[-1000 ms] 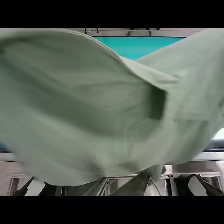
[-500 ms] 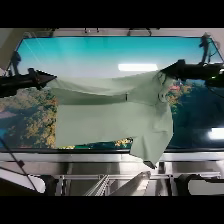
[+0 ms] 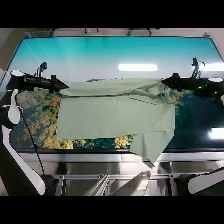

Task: Fold the shirts.

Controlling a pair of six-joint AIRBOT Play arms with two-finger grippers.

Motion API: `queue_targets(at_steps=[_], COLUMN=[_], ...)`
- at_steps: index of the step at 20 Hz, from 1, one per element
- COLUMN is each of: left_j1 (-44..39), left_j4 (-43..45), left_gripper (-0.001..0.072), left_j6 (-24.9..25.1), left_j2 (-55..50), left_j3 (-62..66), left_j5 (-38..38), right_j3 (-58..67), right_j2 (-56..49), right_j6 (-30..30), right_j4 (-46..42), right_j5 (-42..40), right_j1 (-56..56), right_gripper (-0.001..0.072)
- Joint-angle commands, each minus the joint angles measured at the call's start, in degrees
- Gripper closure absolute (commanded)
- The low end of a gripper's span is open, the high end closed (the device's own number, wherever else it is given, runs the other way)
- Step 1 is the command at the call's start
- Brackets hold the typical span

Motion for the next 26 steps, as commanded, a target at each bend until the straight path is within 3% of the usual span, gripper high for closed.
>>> queue_targets(at_steps=[1,2,3,6,7,8,11,14,15,16,17,19,21,23,26], left_j1=[-1.97,-2.23,-2.25,-0.94,0.0,1.25,4.79,6.91,7.28,7.34,7.43,7.45,7.45,7.41,7.41], left_j4=[9.84,10.1,9.86,10.32,10.88,12.37,17.59,18.62,20.24,22.08,23.98,25.03,25.11,25.07,25.07], left_gripper=[0.063,0.0407,0.0371,0.0372,0.0372,0.0372,0.0372,0.0372,0.0372,0.0372,0.0372,0.0372,0.0372,0.0372,0.0372], left_j6=[-3.82,-4.02,-5.2,-5.38,-5.77,-6.4,-8.11,-6.36,-5.7,-5.16,-4.9,-3.15,-1.81,-1.75,-1.75], left_j2=[-1.38,-1.36,-1.07,2.71,4.63,6.84,14.6,23.52,26.88,29.86,32.7,36.59,39.32,40.02,39.98], left_j3=[2.58,2.6,2.62,2.58,2.58,2.58,-2.27,-16.94,-23.56,-29.66,-35.8,-45.55,-53.68,-58.69,-63.67], left_j5=[-0.52,-1.62,-3.08,-6.45,-7.04,-7.41,-7.96,-7.61,-6.49,-4.48,-2.16,1.53,4.9,6.27,9.55], right_j3=[0.04,0.2,0.52,1.09,1.07,0.94,-4.48,-19.19,-25.29,-31.78,-37.7,-48.15,-54.99,-57.94,-58.03], right_j2=[-0.9,-0.81,-0.55,2.71,4.31,6.1,12.76,23.91,28.44,32.92,36.52,41.03,41.2,38.36,33.33], right_j6=[-3.37,-3.37,-3.26,1.01,3.19,6.54,14.12,21.38,26.51,32.72,33.79,31.85,24.48,19.19,19.12], right_j4=[0.68,0.7,0.74,-0.28,-2.99,-7.17,-19.06,-29.73,-34.69,-38.75,-39.87,-35.56,-26.16,-18.64,-17.57], right_j5=[-1.4,-1.25,-0.28,7.67,10.91,14.75,23.54,24.83,23.82,22.05,19.45,11.32,5.11,3.1,3.61], right_j1=[-0.76,-0.87,-1.29,-5.16,-7.28,-9.68,-16.0,-21.38,-22.73,-23.37,-23.21,-22.36,-21.42,-20.09,-14.86], right_gripper=[0.0665,0.042,0.0247,0.0256,0.0359,0.0371,0.0367,0.0366,0.0297,0.0176,0.0179,0.0188,0.0192,0.0193,0.0251])
